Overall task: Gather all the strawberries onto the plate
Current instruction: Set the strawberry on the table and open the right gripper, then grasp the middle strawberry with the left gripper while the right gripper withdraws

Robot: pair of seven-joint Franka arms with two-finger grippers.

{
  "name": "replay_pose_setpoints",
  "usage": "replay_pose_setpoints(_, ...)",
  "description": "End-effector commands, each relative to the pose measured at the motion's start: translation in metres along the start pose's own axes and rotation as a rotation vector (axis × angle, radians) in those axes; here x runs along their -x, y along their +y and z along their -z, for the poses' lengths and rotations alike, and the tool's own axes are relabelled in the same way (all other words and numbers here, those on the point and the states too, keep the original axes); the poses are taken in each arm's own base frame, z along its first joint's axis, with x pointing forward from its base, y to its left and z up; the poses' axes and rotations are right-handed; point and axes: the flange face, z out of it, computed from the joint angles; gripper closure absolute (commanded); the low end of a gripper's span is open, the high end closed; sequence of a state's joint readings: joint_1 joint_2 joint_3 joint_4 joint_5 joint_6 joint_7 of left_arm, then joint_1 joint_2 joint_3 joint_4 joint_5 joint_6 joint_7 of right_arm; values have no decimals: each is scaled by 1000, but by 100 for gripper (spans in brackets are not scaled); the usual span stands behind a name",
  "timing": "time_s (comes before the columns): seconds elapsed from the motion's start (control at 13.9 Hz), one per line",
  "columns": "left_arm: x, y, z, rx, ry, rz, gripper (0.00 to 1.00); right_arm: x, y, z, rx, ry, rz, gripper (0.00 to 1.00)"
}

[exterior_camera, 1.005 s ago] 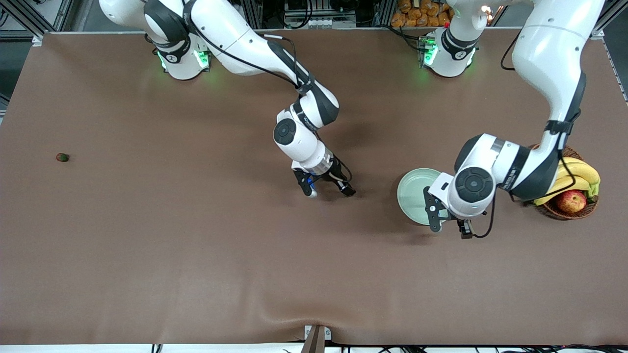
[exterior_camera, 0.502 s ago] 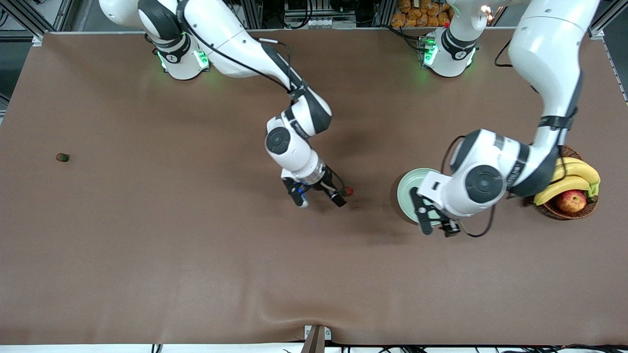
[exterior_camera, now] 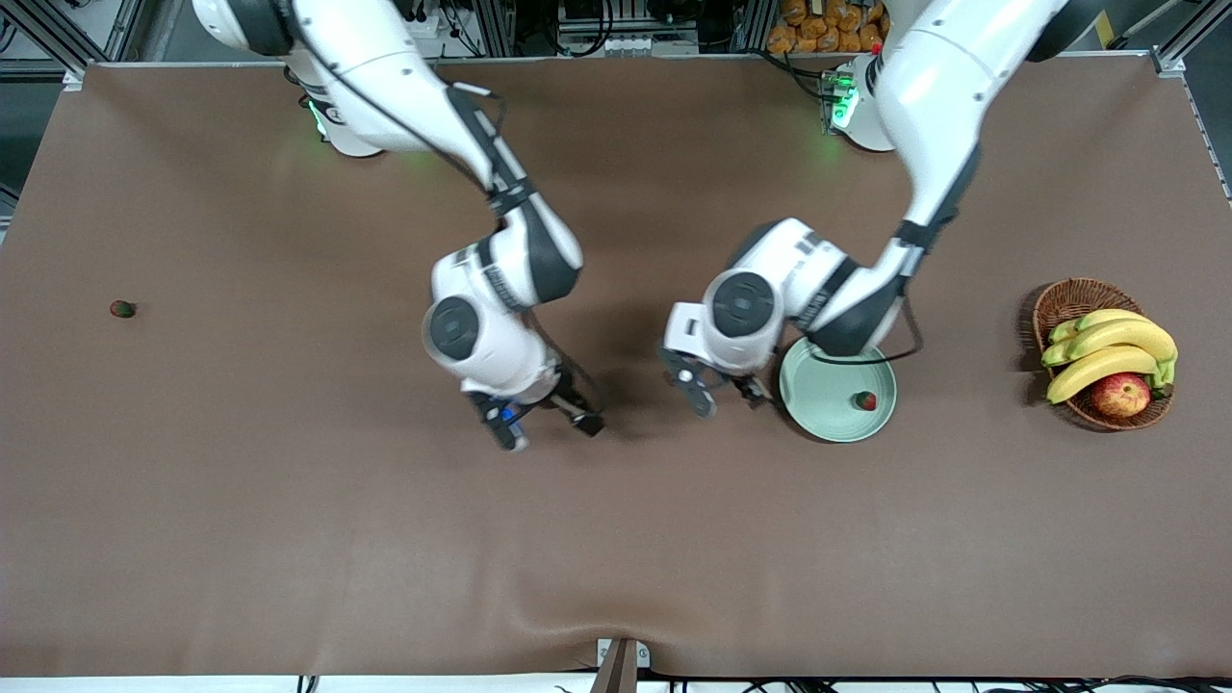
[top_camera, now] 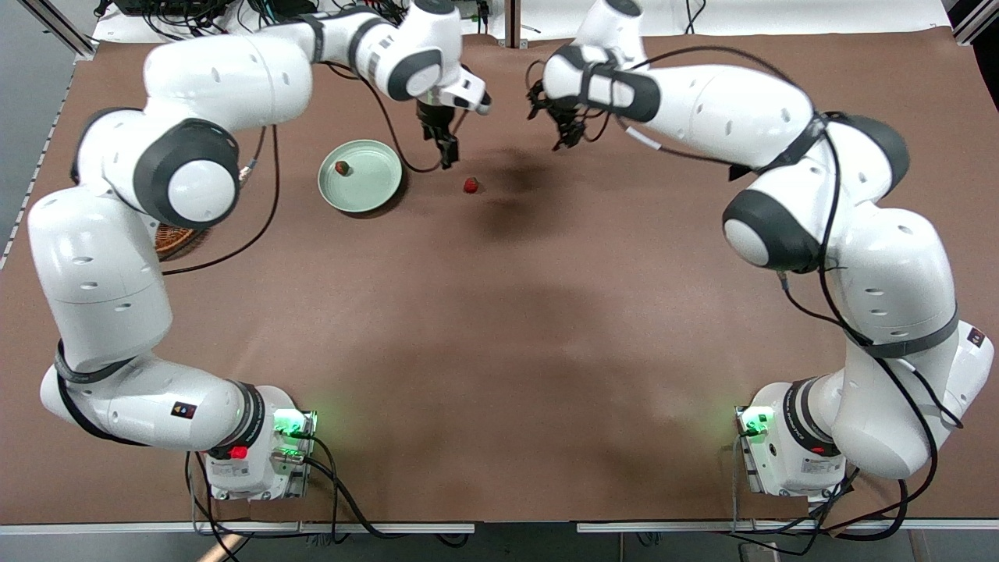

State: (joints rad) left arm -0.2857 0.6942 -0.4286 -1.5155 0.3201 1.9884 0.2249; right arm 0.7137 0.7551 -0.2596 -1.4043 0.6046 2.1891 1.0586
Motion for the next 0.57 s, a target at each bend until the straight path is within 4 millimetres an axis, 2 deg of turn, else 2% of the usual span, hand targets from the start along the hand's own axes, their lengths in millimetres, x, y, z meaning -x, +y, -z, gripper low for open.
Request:
replay_pose_setpoints(0.0,-29,18,-19,28,44,89,0,-50,24,53,52,-72,70,0)
replay_pose_setpoints(0.14,-44,38,-36,27,77,126,0,-106,57,94,80,-141,188,0)
replay_pose_setpoints(0.29,-50,42,-52,34,99,128,5,-165,99,127,142,-179,294,0)
replay_pose_setpoints(0.5,-55,48,-72,30,104,116,12,-234,159,165,261,-156,401,0)
